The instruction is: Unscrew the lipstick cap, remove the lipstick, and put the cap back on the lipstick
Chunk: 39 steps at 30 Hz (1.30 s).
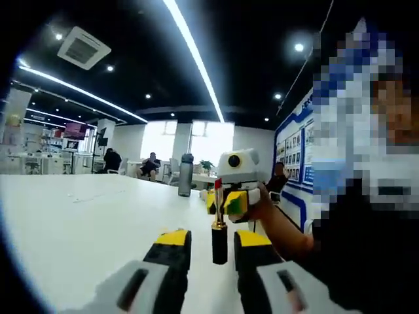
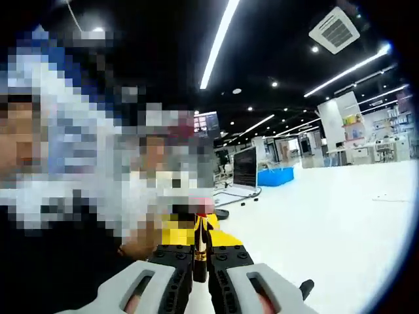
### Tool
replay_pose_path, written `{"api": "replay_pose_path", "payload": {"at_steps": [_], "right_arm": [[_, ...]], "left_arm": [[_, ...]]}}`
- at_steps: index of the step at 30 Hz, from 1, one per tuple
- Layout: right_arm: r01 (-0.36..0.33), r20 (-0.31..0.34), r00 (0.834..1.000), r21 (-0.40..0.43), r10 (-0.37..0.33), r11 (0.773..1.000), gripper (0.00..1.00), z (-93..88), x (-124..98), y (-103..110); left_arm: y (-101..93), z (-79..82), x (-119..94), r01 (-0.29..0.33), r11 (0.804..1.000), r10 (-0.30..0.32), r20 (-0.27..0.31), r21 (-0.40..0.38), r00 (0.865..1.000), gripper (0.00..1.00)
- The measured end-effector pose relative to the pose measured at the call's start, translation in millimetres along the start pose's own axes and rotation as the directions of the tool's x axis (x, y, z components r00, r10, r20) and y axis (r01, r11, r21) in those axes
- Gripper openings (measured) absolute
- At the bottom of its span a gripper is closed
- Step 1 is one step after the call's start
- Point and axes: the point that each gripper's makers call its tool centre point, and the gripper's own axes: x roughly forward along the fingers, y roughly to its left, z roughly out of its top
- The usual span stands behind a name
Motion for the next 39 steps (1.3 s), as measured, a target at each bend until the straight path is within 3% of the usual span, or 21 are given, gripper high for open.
{"api": "replay_pose_path", "payload": {"at_steps": [5,8,12,20,22,33,37,39], "right_arm": [[0.015,0.062,0.998,0.002,-0.015,1.0,0.05,14.2,-3,0],[0.043,0.096,0.994,0.001,-0.043,0.999,0.05,19.5,-5,-7],[0.038,0.121,0.992,0.019,-0.04,0.999,0.05,22.5,-8,-11],[0.048,0.15,0.987,0.03,-0.052,0.998,0.05,27.6,-7,-12],[0.052,0.153,0.986,0.042,-0.058,0.998,0.05,26.9,-8,-14],[0.041,0.172,0.984,0.045,-0.048,0.998,0.05,30.1,-7,-8],[0.033,0.172,0.984,0.038,-0.04,0.999,0.05,31.0,-8,-5],[0.022,0.175,0.984,0.035,-0.028,0.999,0.05,32.5,-8,-1]], "left_arm": [[-1.6,4.5,10,-0.016,1.0,0.016,0.063,-0.011,0.998,0.29],[-5.5,-0.7,18,-0.016,1.0,0.017,0.057,-0.013,0.998,0.29],[4.9,3.8,19,-0.127,0.99,0.121,0.099,0.064,0.988,0.29],[6.7,6.8,18,-0.226,0.961,0.207,0.127,0.159,0.97,0.19],[6.1,3.1,20,-0.237,0.951,0.219,0.108,0.198,0.97,0.19],[3.8,1.9,16,-0.213,0.961,0.198,0.098,0.175,0.975,0.14],[1.6,4.1,16,-0.185,0.972,0.171,0.106,0.144,0.98,0.14],[-2.6,6.8,17,-0.142,0.986,0.131,0.123,0.087,0.984,0.14]]}}
